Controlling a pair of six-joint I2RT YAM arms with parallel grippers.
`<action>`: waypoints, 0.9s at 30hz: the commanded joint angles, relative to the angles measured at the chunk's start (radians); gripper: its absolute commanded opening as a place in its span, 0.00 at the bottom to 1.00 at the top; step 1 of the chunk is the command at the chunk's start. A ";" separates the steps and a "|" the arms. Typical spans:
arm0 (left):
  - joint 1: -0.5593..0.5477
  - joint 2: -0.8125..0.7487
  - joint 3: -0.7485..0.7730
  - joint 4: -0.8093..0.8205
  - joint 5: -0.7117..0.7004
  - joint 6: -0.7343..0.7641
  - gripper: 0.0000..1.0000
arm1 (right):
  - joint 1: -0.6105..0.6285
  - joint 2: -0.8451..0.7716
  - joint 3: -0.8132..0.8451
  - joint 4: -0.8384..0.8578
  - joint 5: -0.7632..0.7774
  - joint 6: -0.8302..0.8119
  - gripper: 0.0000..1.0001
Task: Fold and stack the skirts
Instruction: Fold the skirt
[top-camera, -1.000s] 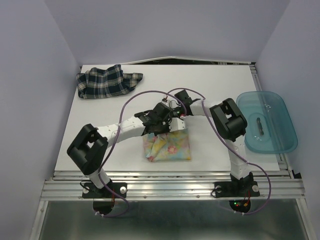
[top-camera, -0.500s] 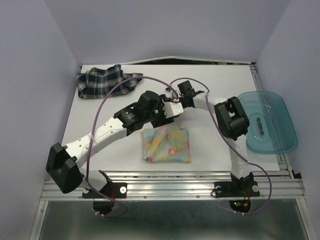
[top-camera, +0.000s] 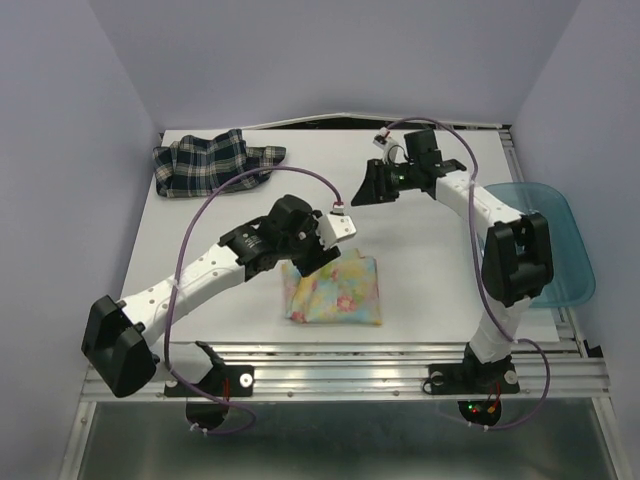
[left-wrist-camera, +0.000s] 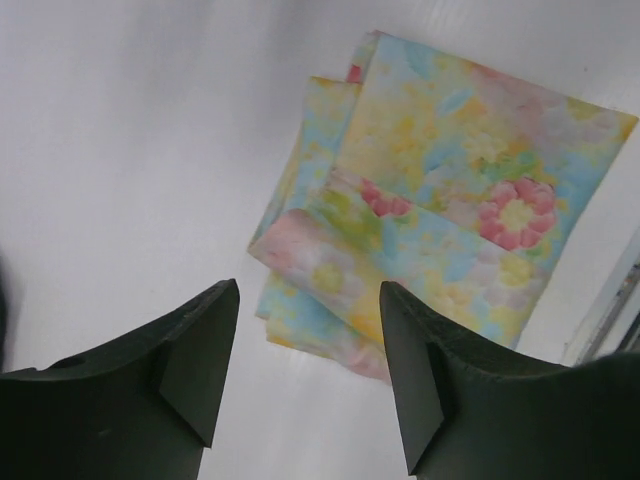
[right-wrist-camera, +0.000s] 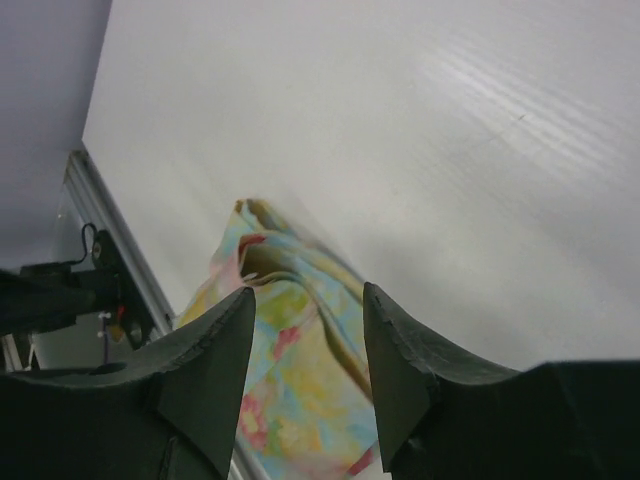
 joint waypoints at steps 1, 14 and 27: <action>-0.013 -0.012 -0.053 0.002 0.131 -0.074 0.66 | 0.019 -0.116 -0.113 -0.036 -0.063 0.007 0.50; 0.140 0.288 -0.071 0.045 0.171 -0.217 0.42 | 0.075 -0.024 -0.180 0.079 -0.112 0.090 0.45; 0.281 0.494 0.031 0.078 0.222 -0.255 0.45 | 0.128 -0.187 -0.308 0.049 -0.164 0.079 0.44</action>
